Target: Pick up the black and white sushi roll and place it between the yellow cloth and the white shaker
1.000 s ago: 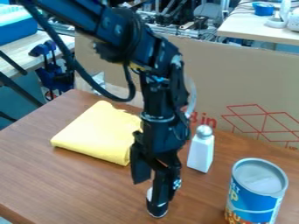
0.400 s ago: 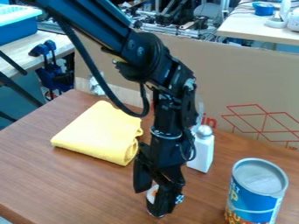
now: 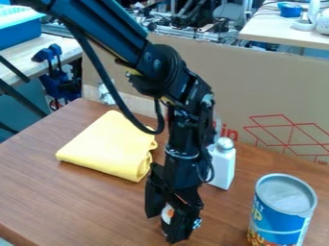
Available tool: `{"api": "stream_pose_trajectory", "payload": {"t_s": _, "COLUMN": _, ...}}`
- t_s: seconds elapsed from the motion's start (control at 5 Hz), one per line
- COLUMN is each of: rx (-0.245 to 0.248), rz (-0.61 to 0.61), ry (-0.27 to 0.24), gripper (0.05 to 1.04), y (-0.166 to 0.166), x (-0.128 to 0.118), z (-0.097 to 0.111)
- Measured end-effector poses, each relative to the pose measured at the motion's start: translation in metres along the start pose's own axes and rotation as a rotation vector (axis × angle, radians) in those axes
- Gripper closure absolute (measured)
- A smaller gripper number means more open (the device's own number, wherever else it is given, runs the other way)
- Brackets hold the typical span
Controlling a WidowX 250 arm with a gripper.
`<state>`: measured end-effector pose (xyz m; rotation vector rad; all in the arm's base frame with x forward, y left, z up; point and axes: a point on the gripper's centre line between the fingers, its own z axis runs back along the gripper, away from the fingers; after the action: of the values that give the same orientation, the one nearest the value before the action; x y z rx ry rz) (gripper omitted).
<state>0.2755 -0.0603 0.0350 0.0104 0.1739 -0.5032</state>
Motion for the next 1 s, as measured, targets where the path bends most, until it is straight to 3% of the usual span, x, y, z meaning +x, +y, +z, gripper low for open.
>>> {"api": "stream_pose_trajectory", "payload": {"t_s": 0.2, "rx": 0.018, "rz": 0.0, "ry": -0.046, "gripper": 0.402, "y": 0.003, "x": 0.006, "z": 0.0}}
{"api": "stream_pose_trajectory", "payload": {"t_s": 0.4, "rx": 0.015, "rz": 0.026, "ry": -0.082, "gripper": 0.487, "y": 0.007, "x": 0.007, "z": 0.002}}
{"api": "stream_pose_trajectory", "payload": {"t_s": 0.6, "rx": -0.022, "rz": 0.062, "ry": -0.118, "gripper": 0.492, "y": 0.01, "x": 0.009, "z": 0.005}}
{"api": "stream_pose_trajectory", "payload": {"t_s": 0.8, "rx": -0.017, "rz": 0.102, "ry": -0.186, "gripper": 0.492, "y": 0.019, "x": 0.008, "z": 0.024}}
{"api": "stream_pose_trajectory", "payload": {"t_s": 1.0, "rx": -0.003, "rz": 0.117, "ry": -0.258, "gripper": 0.492, "y": 0.03, "x": 0.025, "z": 0.045}}
